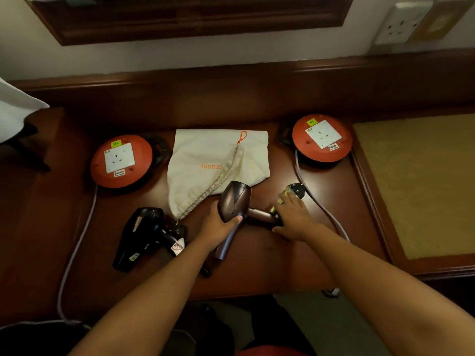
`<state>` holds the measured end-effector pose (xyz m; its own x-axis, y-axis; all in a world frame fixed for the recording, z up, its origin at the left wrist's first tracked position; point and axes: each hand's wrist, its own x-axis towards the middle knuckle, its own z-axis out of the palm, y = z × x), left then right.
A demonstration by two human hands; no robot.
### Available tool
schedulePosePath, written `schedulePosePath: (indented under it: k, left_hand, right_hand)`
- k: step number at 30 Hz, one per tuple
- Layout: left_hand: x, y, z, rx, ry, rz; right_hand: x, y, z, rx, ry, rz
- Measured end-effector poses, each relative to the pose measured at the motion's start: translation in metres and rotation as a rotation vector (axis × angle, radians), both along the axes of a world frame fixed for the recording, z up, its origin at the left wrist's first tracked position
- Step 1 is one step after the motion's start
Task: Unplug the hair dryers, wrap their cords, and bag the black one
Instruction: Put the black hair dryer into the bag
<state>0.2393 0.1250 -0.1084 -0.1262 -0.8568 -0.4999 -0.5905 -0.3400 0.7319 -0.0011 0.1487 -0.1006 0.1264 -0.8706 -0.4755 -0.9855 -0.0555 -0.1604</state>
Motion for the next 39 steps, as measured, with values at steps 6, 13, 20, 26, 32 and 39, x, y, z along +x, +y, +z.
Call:
schedulePosePath:
  k: [6, 13, 20, 26, 32, 39]
  left_hand:
    - [-0.013, -0.009, -0.013, -0.011, 0.045, 0.056]
    - [-0.014, -0.012, -0.018, -0.016, 0.053, 0.057]
    - [-0.013, -0.018, -0.022, 0.003, 0.045, 0.051]
    - [-0.014, -0.021, -0.017, -0.016, 0.083, 0.026]
    - [-0.013, -0.025, -0.008, -0.003, 0.124, -0.001]
    - [-0.001, -0.031, 0.011, 0.016, 0.011, -0.115]
  right_hand:
    - [-0.017, -0.026, -0.010, 0.062, 0.106, 0.296]
    - [-0.018, -0.048, -0.004, 0.132, 0.094, 0.425]
    - [-0.015, -0.058, -0.007, 0.173, 0.080, 0.431]
    - [-0.011, -0.054, -0.002, 0.151, 0.105, 0.436]
    - [-0.012, -0.033, -0.001, 0.108, 0.042, 0.312]
    - [-0.006, 0.010, 0.009, -0.046, -0.065, 0.123]
